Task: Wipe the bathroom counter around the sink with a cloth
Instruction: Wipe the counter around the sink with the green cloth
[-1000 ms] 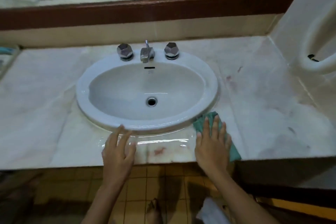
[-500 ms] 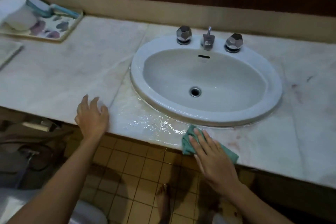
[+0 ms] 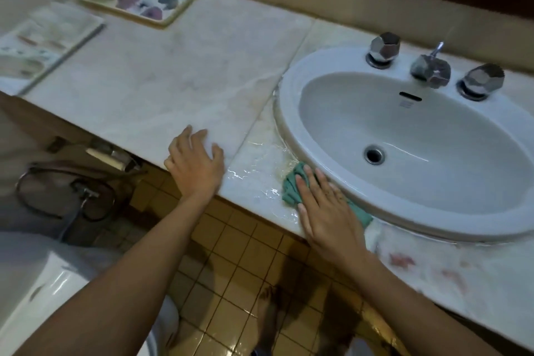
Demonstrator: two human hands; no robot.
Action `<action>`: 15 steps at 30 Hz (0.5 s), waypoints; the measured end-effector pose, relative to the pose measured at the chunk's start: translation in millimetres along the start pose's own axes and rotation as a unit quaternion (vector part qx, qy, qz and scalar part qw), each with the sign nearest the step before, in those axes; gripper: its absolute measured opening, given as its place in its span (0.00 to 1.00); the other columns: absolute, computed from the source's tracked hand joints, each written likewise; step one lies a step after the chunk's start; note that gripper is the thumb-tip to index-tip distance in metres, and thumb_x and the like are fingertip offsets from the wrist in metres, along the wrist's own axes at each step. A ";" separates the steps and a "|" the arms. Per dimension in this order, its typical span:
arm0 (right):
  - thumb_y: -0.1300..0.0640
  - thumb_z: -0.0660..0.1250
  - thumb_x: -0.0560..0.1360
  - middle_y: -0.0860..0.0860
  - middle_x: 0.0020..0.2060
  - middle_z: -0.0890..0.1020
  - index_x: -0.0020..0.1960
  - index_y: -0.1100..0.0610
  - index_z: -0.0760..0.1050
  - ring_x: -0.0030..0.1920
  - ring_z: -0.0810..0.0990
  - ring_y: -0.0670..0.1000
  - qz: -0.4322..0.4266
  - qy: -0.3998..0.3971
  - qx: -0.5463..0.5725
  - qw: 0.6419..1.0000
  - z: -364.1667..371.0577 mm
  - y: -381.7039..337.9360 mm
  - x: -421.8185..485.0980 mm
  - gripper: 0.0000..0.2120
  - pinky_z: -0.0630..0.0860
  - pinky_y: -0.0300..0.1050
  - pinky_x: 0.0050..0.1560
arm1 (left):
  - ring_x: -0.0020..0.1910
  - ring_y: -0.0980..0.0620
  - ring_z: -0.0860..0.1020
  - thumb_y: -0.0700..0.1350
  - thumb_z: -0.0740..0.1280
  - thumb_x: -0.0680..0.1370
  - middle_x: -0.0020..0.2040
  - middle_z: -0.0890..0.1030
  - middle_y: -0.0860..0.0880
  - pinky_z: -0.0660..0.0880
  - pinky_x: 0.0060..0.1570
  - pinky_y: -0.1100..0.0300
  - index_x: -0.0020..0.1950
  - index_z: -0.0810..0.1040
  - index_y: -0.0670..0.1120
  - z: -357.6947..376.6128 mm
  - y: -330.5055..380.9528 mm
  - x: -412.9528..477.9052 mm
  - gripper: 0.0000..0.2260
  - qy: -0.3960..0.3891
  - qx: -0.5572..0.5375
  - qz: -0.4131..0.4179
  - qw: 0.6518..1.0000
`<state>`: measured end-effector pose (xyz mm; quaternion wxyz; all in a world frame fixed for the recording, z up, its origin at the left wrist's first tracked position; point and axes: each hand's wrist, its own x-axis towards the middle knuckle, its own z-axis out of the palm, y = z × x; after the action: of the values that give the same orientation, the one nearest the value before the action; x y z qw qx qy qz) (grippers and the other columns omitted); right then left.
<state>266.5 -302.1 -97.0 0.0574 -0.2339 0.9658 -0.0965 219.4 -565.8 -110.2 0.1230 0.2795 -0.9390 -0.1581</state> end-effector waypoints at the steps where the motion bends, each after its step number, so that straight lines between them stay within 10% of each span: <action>1: 0.47 0.43 0.81 0.50 0.78 0.48 0.78 0.54 0.48 0.77 0.43 0.48 -0.004 0.000 0.004 1.000 -1.0 -4.7 8.1 0.27 0.40 0.43 0.75 | 0.71 0.46 0.63 0.54 0.60 0.77 0.73 0.67 0.50 0.61 0.64 0.45 0.68 0.72 0.51 0.6 -0.7 0.0 0.20 0.002 -0.001 -0.001 1.000; 8: 0.44 0.35 0.77 0.46 0.77 0.46 0.78 0.51 0.48 0.77 0.43 0.45 -0.075 -0.043 0.064 0.994 -6.8 -43.8 69.8 0.31 0.45 0.46 0.77 | 0.68 0.47 0.65 0.54 0.58 0.78 0.74 0.67 0.50 0.63 0.62 0.47 0.70 0.71 0.52 -4.0 -0.5 2.0 0.20 -0.025 0.011 -0.002 1.000; 15: 0.45 0.48 0.82 0.46 0.78 0.52 0.78 0.48 0.54 0.77 0.49 0.47 -0.235 -0.083 0.009 0.968 -0.2 -30.6 29.7 0.25 0.52 0.51 0.74 | 0.71 0.46 0.60 0.53 0.58 0.79 0.74 0.65 0.50 0.61 0.63 0.48 0.66 0.73 0.54 -25.5 -41.5 54.3 0.16 -0.082 0.002 0.036 0.996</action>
<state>253.7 -342.5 -92.2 0.1155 -0.4608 0.8746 -0.0966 203.6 -635.2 -94.2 0.0504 0.2316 -0.9557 -0.1746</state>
